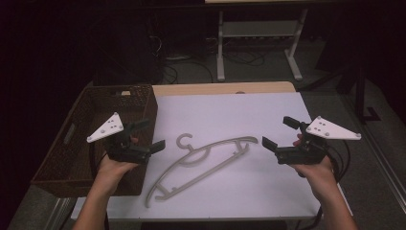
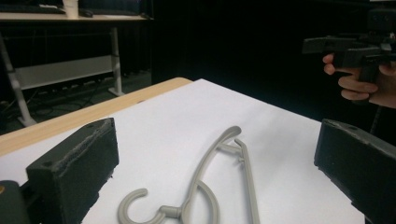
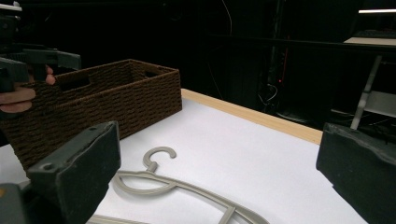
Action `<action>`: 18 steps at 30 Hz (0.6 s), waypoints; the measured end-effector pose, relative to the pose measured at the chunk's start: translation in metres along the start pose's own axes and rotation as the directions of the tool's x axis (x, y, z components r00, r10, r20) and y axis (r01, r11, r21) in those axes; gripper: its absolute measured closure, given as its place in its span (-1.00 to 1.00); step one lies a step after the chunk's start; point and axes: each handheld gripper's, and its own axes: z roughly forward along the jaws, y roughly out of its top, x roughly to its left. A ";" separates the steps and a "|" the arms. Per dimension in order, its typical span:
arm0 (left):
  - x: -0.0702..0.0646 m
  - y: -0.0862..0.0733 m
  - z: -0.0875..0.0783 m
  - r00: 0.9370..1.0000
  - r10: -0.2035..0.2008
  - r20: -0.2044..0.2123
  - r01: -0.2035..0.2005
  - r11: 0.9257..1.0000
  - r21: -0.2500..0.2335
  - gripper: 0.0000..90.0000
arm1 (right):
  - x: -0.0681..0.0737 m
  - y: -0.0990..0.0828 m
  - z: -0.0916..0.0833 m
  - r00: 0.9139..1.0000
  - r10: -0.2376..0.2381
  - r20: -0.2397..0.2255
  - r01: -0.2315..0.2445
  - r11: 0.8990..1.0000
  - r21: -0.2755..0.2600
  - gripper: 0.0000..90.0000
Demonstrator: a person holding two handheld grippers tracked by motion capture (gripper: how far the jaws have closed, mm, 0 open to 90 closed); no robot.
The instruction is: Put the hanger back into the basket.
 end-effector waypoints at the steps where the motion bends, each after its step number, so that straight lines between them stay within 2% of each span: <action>1: 0.000 0.000 0.000 1.000 0.000 0.000 0.000 1.000 0.000 -1.00 | 0.000 0.000 0.000 1.000 0.000 0.000 0.000 1.000 0.000 -1.00; 2: -0.003 0.000 0.003 1.000 0.005 0.001 -0.005 1.000 0.022 -1.00 | 0.000 0.000 0.000 1.000 -0.008 0.002 0.008 1.000 0.008 -1.00; 4: -0.004 0.000 0.005 1.000 0.005 0.005 -0.005 0.999 0.032 -1.00 | 0.000 0.000 0.001 1.000 -0.011 0.002 0.011 1.000 0.019 -1.00; 5: -0.005 -0.001 0.007 1.000 0.007 0.007 -0.007 0.999 0.046 -1.00 | 0.000 0.000 0.003 1.000 -0.018 0.006 0.017 0.999 0.048 -1.00; 7: -0.008 -0.002 0.011 1.000 0.010 0.004 -0.010 0.998 0.065 -1.00 | -0.001 -0.001 0.004 1.000 -0.017 0.006 0.017 0.998 0.067 -1.00; 8: -0.010 -0.004 0.016 1.000 0.010 0.008 -0.010 0.997 0.082 -1.00 | -0.002 -0.003 0.007 1.000 -0.022 0.007 0.021 0.993 0.115 -1.00; 9: -0.010 -0.004 0.016 1.000 0.010 0.008 -0.010 0.997 0.082 -1.00 | -0.002 -0.003 0.007 1.000 -0.022 0.007 0.021 0.993 0.115 -1.00; 11: -0.013 -0.006 0.021 1.000 0.007 0.009 -0.008 0.995 0.102 -1.00 | -0.004 -0.007 0.013 1.000 -0.030 0.009 0.029 0.987 0.159 -1.00; 12: -0.014 -0.007 0.023 1.000 0.009 0.010 -0.010 0.994 0.110 -1.00 | -0.004 -0.007 0.013 1.000 -0.030 0.009 0.029 0.987 0.159 -1.00; 13: -0.018 -0.008 0.028 1.000 0.016 0.009 -0.017 0.992 0.123 -1.00 | -0.005 -0.009 0.018 1.000 -0.029 0.008 0.027 0.981 0.192 -1.00; 15: -0.020 -0.009 0.030 1.000 0.018 0.013 -0.020 0.992 0.127 -1.00 | -0.006 -0.010 0.021 0.999 -0.036 0.004 0.035 0.978 0.205 -1.00; 16: -0.022 -0.009 0.032 1.000 0.018 0.016 -0.020 0.991 0.129 -1.00 | -0.008 -0.011 0.029 0.999 -0.038 -0.006 0.039 0.972 0.233 -1.00; 18: -0.024 -0.010 0.035 1.000 0.017 0.021 -0.019 0.991 0.136 -1.00 | -0.009 -0.012 0.032 0.999 -0.038 -0.007 0.038 0.970 0.240 -1.00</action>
